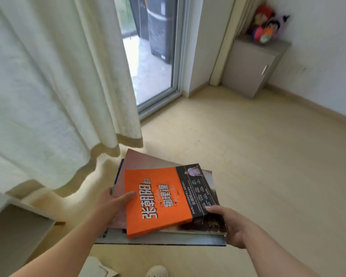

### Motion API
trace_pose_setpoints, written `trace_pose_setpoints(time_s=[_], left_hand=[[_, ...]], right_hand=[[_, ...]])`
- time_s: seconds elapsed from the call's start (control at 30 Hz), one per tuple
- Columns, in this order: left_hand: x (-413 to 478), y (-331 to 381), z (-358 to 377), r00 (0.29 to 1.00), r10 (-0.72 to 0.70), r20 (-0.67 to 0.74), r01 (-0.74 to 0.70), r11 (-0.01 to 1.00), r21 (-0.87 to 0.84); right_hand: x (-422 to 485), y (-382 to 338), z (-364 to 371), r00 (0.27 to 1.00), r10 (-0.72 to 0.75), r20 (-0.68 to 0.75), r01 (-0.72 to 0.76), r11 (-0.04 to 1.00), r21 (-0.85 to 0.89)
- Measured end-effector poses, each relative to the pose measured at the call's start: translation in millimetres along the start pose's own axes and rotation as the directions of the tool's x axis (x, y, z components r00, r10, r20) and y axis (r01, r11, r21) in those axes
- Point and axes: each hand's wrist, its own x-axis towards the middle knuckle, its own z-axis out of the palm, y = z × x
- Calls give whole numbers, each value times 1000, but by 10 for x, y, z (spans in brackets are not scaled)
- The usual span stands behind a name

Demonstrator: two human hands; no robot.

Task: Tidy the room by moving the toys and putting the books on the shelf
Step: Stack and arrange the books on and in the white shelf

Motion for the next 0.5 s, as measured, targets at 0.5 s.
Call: trace_pose_setpoints(time_s=[0.5], left_hand=[[-1517,-524,-1670,969,-77,-233,58,995,-87]], right_hand=[[-871,661,1593,968,-120,218,141,987,-80]])
